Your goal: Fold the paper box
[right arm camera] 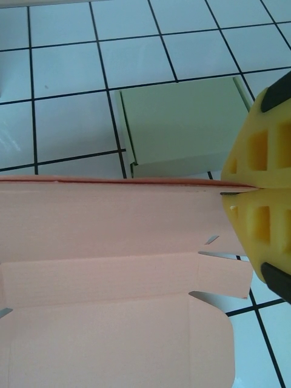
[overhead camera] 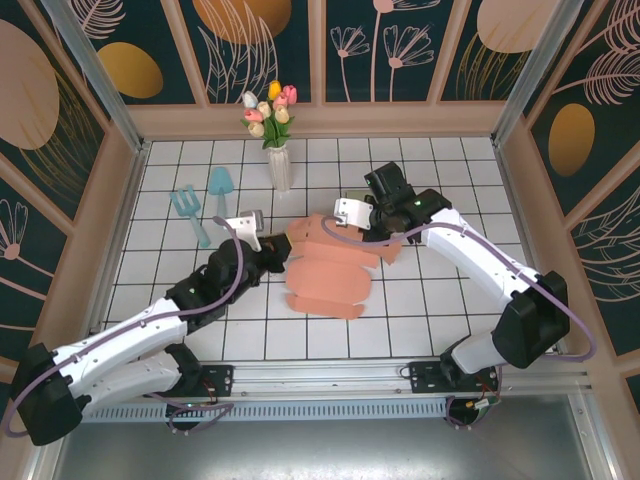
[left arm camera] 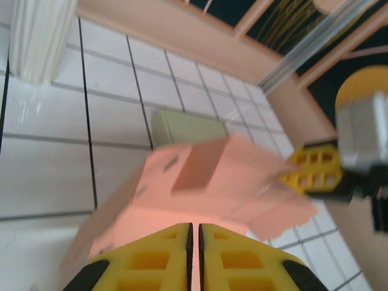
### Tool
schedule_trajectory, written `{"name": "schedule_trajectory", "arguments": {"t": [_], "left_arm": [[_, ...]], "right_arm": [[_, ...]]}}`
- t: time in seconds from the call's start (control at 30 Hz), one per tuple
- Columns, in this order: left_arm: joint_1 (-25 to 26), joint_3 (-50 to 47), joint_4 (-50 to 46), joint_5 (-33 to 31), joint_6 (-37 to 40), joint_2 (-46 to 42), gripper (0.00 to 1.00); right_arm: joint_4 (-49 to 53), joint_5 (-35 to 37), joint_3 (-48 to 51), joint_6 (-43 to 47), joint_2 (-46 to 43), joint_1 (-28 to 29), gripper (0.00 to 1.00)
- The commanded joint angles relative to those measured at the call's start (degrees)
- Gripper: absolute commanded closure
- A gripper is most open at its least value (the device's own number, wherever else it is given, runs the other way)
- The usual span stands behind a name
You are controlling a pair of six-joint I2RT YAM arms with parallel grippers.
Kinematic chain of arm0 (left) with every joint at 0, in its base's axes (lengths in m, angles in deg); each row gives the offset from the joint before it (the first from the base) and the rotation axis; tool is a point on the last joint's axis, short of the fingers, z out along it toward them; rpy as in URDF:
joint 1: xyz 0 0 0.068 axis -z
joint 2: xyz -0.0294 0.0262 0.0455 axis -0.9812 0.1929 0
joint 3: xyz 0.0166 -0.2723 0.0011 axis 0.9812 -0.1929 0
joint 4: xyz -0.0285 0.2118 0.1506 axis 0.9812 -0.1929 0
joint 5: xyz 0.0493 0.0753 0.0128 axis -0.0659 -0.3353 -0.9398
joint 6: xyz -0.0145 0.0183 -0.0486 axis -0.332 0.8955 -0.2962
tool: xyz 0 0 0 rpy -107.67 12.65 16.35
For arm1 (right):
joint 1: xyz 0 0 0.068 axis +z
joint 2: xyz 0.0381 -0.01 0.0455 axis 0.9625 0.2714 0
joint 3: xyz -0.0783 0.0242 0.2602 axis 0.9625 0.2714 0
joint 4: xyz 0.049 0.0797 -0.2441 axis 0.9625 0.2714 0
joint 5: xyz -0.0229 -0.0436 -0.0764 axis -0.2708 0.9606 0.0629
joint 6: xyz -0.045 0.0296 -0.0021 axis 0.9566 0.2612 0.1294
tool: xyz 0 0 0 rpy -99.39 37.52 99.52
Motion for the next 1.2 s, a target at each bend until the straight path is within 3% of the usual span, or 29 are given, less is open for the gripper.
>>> {"name": "schedule_trajectory", "arguments": {"t": [0.0,0.1,0.2,0.3,0.47,0.8,0.97,1.17], "left_arm": [[1.2,-3.4,1.0,1.5,0.2,2.3,0.84],[1.3,-6.9,9.8,7.4,-0.9,6.1,0.83],[1.3,-7.7,11.6,3.5,-1.2,7.8,0.82],[0.3,-7.9,12.9,-1.0,0.2,7.7,0.74],[-6.1,-8.1,15.6,5.4,-0.4,10.1,0.76],[-6.4,-8.4,14.9,-2.3,-1.8,12.4,0.77],[-6.5,-7.9,13.9,-0.5,-3.2,13.2,0.81],[-4.5,-11.6,11.6,-0.2,-3.5,6.0,0.83]], "right_arm": [[-1.0,-0.3,0.1,-2.4,1.4,-0.8,1.0],[-1.4,-0.6,2.1,-2.0,1.2,-0.9,1.0],[-3.4,-0.8,5.2,-0.9,-0.9,-1.0,1.0],[-4.3,-2.0,6.6,-0.4,-2.7,-1.2,1.0],[-5.6,-3.1,8.6,-0.3,-5.1,-1.2,1.0],[-6.8,-3.6,10.2,-0.6,-7.0,-1.1,1.0],[-7.5,-3.0,11.2,-0.6,-7.5,-1.1,1.0],[-7.9,-3.0,10.3,-1.3,-7.3,-1.5,1.0]]}}
